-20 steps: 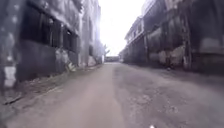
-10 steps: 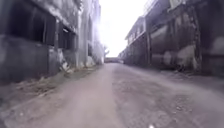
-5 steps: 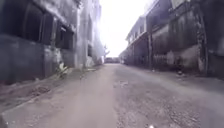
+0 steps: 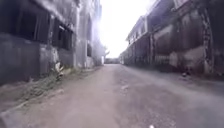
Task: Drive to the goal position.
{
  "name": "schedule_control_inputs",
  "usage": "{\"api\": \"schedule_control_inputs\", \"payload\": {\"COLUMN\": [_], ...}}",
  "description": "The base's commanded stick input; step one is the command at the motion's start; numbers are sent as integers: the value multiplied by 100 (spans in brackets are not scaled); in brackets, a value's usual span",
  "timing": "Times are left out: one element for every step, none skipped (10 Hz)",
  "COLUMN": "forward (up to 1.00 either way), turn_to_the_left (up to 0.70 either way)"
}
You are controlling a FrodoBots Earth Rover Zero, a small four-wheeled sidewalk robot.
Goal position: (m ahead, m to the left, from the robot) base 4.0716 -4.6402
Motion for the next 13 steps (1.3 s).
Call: {"api": "schedule_control_inputs", "payload": {"forward": [50,50,50,50,50,50,50,50,50,50,50,50,50], "turn_to_the_left": [0,0,0,0,0,0,0,0,0,0,0,0,0]}}
